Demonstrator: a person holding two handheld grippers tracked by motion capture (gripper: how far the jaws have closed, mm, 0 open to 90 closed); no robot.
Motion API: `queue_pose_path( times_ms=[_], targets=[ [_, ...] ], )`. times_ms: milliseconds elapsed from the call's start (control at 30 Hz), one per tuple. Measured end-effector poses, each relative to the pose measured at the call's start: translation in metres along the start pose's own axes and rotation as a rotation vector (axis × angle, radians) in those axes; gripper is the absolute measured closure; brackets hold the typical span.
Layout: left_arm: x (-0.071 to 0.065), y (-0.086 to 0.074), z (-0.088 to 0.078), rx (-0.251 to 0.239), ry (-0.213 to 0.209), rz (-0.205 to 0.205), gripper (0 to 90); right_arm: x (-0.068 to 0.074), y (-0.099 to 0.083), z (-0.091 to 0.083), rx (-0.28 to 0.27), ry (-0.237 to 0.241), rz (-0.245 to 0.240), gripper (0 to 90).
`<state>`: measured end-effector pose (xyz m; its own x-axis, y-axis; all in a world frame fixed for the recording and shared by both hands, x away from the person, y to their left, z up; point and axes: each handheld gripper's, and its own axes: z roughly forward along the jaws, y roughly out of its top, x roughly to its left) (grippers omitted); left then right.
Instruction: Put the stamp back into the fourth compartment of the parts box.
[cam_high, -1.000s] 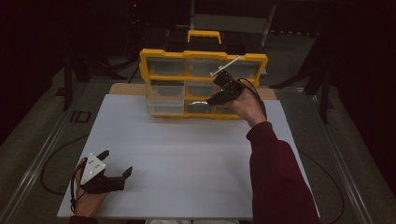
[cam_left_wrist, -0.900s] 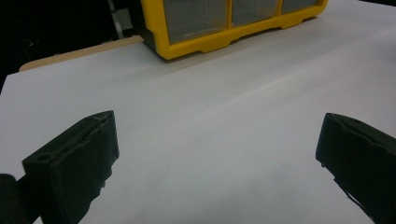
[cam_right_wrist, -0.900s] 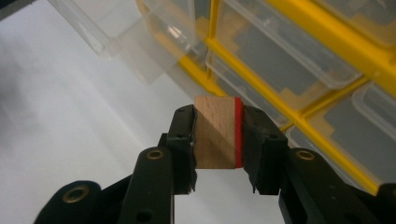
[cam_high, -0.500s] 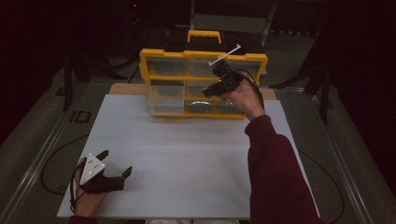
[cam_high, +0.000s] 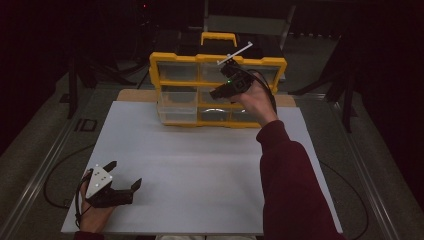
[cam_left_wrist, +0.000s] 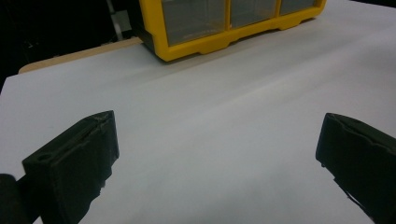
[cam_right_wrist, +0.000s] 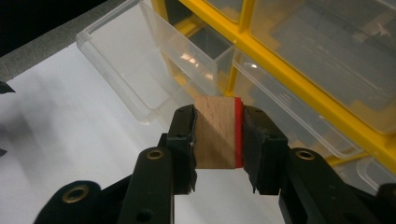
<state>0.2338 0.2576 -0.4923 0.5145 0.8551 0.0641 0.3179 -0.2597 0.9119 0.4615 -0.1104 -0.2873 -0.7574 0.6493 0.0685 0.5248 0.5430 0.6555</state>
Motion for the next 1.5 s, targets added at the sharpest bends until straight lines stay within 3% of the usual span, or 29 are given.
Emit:
queue_pose_path(
  times_ms=[567, 1200, 1500],
  targets=[
    [0.001, 0.0, -0.001, -0.007, 0.004, -0.002, 0.2, 0.013, 0.015, 0.007, -0.028, -0.009, -0.003, 65.9],
    [0.001, 0.0, 0.0, -0.003, 0.002, 0.003, 0.2, 0.024, 0.025, 0.022, -0.06, 0.021, 0.014, 65.8],
    [0.001, 0.0, -0.001, -0.004, 0.004, 0.002, 0.2, 0.031, 0.027, 0.031, -0.051, 0.029, -0.002, 65.9]
  ],
)
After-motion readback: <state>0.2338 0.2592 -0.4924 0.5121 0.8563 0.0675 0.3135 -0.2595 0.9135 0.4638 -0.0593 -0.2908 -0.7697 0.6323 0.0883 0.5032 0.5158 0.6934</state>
